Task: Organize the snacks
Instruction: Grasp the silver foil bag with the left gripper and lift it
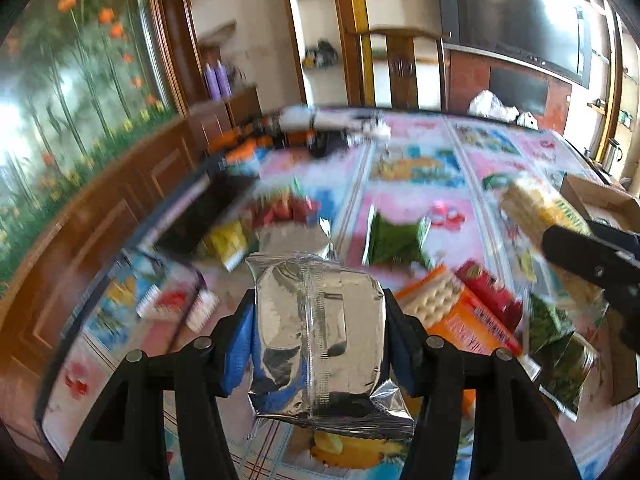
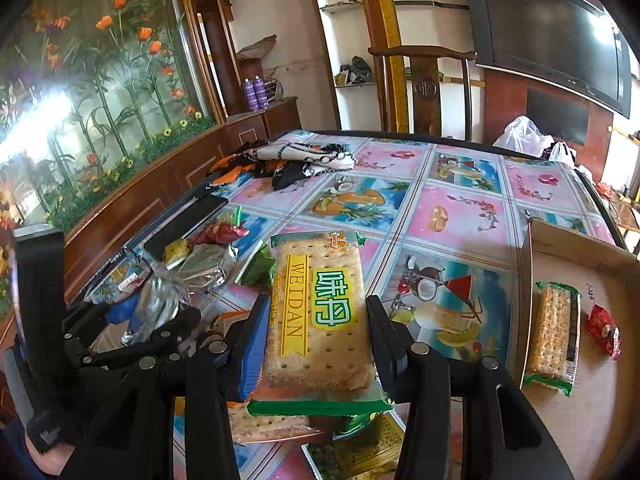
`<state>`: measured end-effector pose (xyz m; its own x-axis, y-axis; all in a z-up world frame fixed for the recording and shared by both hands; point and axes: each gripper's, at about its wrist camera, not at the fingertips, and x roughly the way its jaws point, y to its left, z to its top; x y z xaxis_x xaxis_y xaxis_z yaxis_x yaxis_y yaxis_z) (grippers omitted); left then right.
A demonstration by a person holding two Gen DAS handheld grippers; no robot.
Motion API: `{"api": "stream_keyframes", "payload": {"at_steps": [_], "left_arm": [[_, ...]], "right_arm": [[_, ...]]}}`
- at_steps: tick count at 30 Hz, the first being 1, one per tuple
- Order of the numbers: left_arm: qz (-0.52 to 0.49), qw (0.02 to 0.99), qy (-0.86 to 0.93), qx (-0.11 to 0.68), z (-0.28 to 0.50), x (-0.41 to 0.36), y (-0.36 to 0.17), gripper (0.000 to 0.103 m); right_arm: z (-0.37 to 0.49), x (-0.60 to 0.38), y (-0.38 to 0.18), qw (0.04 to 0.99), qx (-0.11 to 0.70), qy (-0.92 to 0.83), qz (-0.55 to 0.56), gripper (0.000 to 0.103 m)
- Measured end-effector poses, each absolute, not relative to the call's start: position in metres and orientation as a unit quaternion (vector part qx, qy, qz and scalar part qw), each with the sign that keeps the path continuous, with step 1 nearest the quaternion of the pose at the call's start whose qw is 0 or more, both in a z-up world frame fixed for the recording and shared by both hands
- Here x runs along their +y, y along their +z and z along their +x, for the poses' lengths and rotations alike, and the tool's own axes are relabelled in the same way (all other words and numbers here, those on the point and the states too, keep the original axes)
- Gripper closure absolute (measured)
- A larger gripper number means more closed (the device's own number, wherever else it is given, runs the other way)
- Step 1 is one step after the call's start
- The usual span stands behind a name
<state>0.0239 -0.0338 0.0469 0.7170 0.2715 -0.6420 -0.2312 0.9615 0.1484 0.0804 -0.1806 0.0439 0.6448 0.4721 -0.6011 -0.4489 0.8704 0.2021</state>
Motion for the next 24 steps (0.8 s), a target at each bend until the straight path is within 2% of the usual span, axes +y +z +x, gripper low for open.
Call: {"api": "stream_keyframes", "payload": {"at_steps": [6, 24], "left_arm": [[0.077, 0.941, 0.172, 0.282, 0.015, -0.049, 0.059, 0.045], [0.094, 0.944, 0.183, 0.257, 0.01, -0.053, 0.058, 0.045]], "right_arm": [[0.076, -0.19, 0.051, 0.91, 0.325, 0.254, 0.033, 0.052], [0.069, -0.198, 0.054, 0.912, 0.318, 0.253, 0.044, 0.052]]}}
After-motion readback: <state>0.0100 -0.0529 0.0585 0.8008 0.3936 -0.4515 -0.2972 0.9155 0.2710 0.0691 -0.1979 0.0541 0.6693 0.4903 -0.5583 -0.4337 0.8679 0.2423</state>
